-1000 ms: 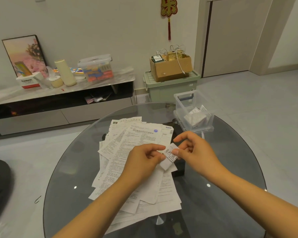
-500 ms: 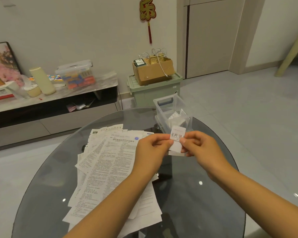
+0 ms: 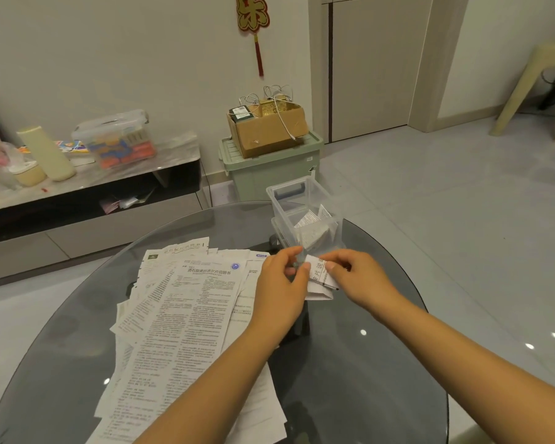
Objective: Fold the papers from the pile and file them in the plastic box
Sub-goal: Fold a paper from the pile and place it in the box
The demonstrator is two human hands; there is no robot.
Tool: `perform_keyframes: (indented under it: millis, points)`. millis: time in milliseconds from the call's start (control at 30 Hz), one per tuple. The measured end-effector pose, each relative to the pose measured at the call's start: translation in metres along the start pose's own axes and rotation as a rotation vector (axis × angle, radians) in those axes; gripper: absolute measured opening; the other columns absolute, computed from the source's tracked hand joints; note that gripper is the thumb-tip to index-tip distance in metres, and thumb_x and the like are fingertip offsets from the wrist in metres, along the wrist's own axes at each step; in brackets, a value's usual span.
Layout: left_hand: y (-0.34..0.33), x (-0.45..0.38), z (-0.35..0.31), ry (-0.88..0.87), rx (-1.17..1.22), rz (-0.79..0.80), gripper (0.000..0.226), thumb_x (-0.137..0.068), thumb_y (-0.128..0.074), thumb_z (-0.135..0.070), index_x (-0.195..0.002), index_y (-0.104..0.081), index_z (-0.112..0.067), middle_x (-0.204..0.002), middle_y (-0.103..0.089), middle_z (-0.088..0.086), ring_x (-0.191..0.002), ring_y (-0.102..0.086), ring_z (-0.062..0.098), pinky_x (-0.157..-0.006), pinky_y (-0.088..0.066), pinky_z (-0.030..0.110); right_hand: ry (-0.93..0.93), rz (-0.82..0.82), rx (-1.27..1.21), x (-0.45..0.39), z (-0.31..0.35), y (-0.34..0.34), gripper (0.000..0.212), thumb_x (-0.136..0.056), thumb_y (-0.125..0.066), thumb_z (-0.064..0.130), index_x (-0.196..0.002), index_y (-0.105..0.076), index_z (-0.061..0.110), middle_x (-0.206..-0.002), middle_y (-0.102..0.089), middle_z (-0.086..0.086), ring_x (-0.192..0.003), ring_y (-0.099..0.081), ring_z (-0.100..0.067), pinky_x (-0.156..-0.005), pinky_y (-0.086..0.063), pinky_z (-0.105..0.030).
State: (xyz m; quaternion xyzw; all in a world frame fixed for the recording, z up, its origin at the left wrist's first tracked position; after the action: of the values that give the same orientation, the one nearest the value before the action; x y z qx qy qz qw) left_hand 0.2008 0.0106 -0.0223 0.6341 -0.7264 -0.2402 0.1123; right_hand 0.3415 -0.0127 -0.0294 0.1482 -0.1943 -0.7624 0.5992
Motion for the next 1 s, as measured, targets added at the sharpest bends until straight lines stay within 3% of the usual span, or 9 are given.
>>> perform_keyframes:
  millis: [67, 167, 267, 434, 601, 734, 901, 1001]
  points:
    - [-0.005, -0.002, 0.006, -0.004, -0.105, 0.067, 0.04, -0.091, -0.06, -0.023, -0.13, -0.053, -0.024, -0.121, -0.058, -0.004, -0.096, -0.057, 0.004, -0.075, -0.041, 0.005, 0.022, 0.029, 0.068, -0.003, -0.001, -0.008, 0.021, -0.091, -0.055, 0.013, -0.107, -0.069, 0.015, -0.101, -0.068, -0.001, -0.086, -0.057, -0.009, -0.068, -0.041, -0.013]
    - [-0.009, -0.003, 0.014, 0.038, -0.188, 0.147, 0.047, -0.087, -0.066, -0.019, -0.131, -0.052, -0.021, -0.124, -0.058, -0.003, -0.106, -0.056, 0.006, -0.083, -0.038, 0.012, 0.033, 0.082, 0.22, -0.007, -0.005, -0.017, 0.023, -0.09, -0.058, 0.016, -0.11, -0.069, 0.02, -0.103, -0.069, 0.001, -0.085, -0.054, -0.006, -0.072, -0.039, -0.018]
    - [-0.01, -0.004, 0.016, 0.047, -0.236, 0.198, 0.044, -0.082, -0.071, -0.017, -0.123, -0.055, -0.018, -0.118, -0.058, -0.002, -0.102, -0.059, 0.012, -0.085, -0.043, 0.017, 0.053, 0.139, 0.368, -0.009, -0.007, -0.024, 0.025, -0.09, -0.059, 0.021, -0.113, -0.068, 0.026, -0.105, -0.067, 0.001, -0.09, -0.055, -0.009, -0.074, -0.038, -0.02]
    - [-0.018, -0.005, 0.01, -0.031, -0.399, 0.353, 0.046, -0.078, -0.075, -0.023, -0.12, -0.056, -0.02, -0.121, -0.049, -0.002, -0.107, -0.051, 0.013, -0.096, -0.045, 0.03, 0.141, 0.193, 0.563, -0.007, -0.001, -0.026, 0.034, -0.091, -0.056, 0.03, -0.126, -0.058, 0.029, -0.097, -0.036, 0.005, -0.094, -0.033, -0.005, -0.078, -0.028, -0.018]
    - [-0.018, -0.004, 0.006, -0.1, -0.533, 0.36, 0.041, -0.08, -0.072, -0.03, -0.116, -0.057, -0.018, -0.12, -0.048, -0.002, -0.107, -0.046, 0.013, -0.093, -0.039, 0.024, 0.152, 0.284, 0.593, -0.005, 0.002, -0.024, 0.04, -0.085, -0.066, 0.027, -0.124, -0.059, 0.022, -0.11, -0.048, 0.003, -0.106, -0.045, -0.011, -0.082, -0.032, -0.017]
    - [-0.016, -0.001, 0.006, -0.092, -0.485, 0.371, 0.041, -0.077, -0.075, -0.028, -0.111, -0.054, -0.018, -0.118, -0.047, -0.002, -0.103, -0.046, 0.011, -0.09, -0.041, 0.024, 0.144, 0.329, 0.628, -0.001, 0.001, -0.026, 0.037, -0.084, -0.067, 0.029, -0.117, -0.054, 0.019, -0.119, -0.046, 0.0, -0.116, -0.04, -0.014, -0.093, -0.036, -0.023]
    - [-0.018, 0.004, 0.005, -0.056, -0.444, 0.464, 0.039, -0.076, -0.076, -0.023, -0.097, -0.044, -0.026, -0.106, -0.044, -0.007, -0.093, -0.045, 0.01, -0.075, -0.038, 0.019, 0.175, 0.391, 0.64, 0.004, 0.007, -0.032, 0.024, -0.084, -0.066, 0.026, -0.098, -0.046, 0.022, -0.106, -0.041, 0.003, -0.096, -0.036, -0.009, -0.075, -0.03, -0.019]
    - [-0.018, 0.004, 0.004, -0.052, -0.419, 0.483, 0.039, -0.075, -0.076, -0.021, -0.09, -0.041, -0.027, -0.103, -0.046, -0.007, -0.089, -0.046, 0.01, -0.068, -0.036, 0.017, 0.163, 0.394, 0.579, 0.005, 0.01, -0.031, 0.028, -0.084, -0.066, 0.023, -0.08, -0.039, 0.027, -0.093, -0.046, 0.006, -0.082, -0.044, -0.011, -0.06, -0.033, -0.019]
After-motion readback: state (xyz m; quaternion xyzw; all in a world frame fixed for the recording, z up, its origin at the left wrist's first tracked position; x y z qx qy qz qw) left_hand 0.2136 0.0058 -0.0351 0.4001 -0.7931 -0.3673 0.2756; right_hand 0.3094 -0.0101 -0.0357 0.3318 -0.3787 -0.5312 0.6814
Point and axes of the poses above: each hand's wrist, its own x-axis away from the middle knuckle, its own y-axis out of the back of the hand, z = x × y, the point moved 8 cm from there along -x, towards the middle knuckle
